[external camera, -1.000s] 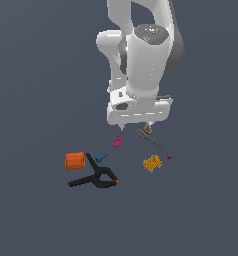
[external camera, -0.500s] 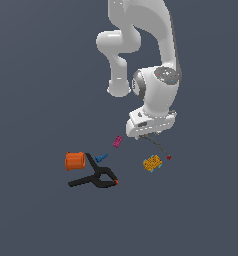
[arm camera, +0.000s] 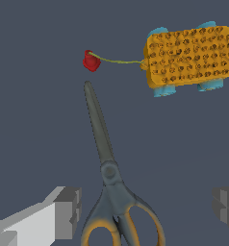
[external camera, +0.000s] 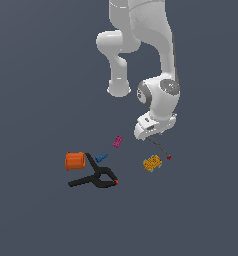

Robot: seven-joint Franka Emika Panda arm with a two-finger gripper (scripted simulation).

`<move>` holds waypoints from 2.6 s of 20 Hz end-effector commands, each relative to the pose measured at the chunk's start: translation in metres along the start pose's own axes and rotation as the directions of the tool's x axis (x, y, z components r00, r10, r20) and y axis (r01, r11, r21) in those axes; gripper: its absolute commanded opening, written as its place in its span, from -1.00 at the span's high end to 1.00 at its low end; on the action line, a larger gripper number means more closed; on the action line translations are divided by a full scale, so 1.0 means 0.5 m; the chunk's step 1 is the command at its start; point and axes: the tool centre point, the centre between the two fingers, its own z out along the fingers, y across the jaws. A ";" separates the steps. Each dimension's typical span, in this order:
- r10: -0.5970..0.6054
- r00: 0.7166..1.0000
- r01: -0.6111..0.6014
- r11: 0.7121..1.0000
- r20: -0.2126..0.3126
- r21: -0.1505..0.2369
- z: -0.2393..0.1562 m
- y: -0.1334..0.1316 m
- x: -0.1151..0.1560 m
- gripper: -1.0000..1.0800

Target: Pick up a designated object from a clutter of objects.

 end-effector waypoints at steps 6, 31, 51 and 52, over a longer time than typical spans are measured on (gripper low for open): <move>-0.025 1.000 0.025 1.000 0.000 0.007 0.026 -0.026 -0.014 -0.92; -0.026 1.000 0.026 1.000 0.000 0.007 0.127 -0.027 -0.016 1.00; -0.032 0.999 0.032 0.999 -0.002 0.006 0.041 -0.010 -0.009 1.00; -0.032 0.999 0.032 0.999 -0.002 0.006 0.028 -0.007 -0.008 1.00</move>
